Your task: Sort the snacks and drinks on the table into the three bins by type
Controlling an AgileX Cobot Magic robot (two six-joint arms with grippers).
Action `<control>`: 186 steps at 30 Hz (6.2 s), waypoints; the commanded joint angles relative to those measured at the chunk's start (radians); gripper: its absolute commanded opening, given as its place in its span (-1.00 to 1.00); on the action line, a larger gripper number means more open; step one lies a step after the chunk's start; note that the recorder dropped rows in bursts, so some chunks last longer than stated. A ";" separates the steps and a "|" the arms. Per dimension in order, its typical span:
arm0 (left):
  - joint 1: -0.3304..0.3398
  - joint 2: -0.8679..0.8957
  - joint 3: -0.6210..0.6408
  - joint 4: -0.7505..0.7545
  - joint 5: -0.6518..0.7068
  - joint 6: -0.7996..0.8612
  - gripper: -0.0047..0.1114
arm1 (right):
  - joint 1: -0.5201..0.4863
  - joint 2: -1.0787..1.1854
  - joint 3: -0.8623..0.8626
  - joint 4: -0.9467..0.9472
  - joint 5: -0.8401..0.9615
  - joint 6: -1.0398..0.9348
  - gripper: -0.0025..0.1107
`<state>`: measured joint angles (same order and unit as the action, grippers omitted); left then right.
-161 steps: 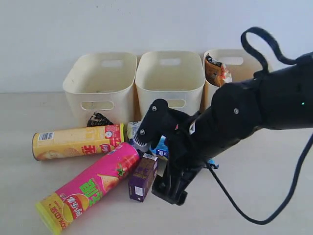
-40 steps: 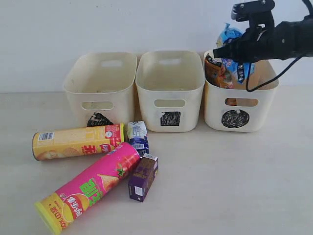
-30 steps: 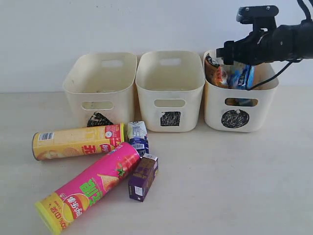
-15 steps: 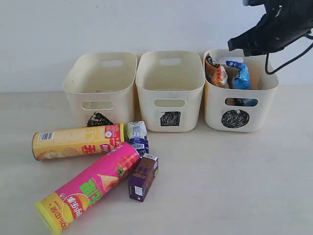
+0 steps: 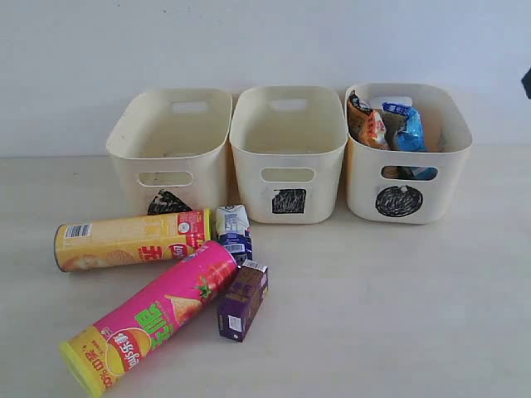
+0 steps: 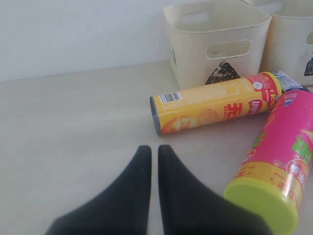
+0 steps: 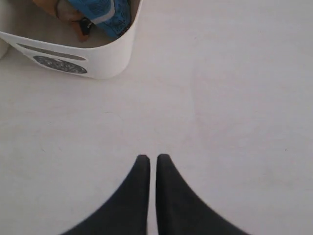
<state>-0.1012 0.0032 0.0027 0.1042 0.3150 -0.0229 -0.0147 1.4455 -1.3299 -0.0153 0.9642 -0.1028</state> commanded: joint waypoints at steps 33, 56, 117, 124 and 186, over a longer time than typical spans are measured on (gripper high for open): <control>0.003 -0.003 -0.003 -0.011 -0.007 -0.006 -0.85 | 0.014 -0.903 0.727 0.027 -0.523 -0.038 -0.96; 0.003 -0.003 -0.003 -0.011 -0.007 -0.006 -0.85 | 0.014 -1.427 1.186 0.033 -0.594 0.059 -0.96; 0.003 -0.003 -0.003 -0.195 -0.732 -0.153 -0.85 | 0.014 -1.446 1.330 0.033 -0.641 0.103 -0.96; 0.003 0.343 -0.303 -0.199 -0.695 -0.156 -0.85 | 0.014 -1.446 1.330 0.033 -0.639 0.103 -0.96; -0.371 1.937 -1.158 -0.273 0.392 0.593 0.57 | 0.014 -1.446 1.330 0.033 -0.639 0.103 -0.96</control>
<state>-0.4663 1.9156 -1.1440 -0.1952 0.7278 0.5656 0.0000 0.0056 -0.0051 0.0160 0.3300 0.0000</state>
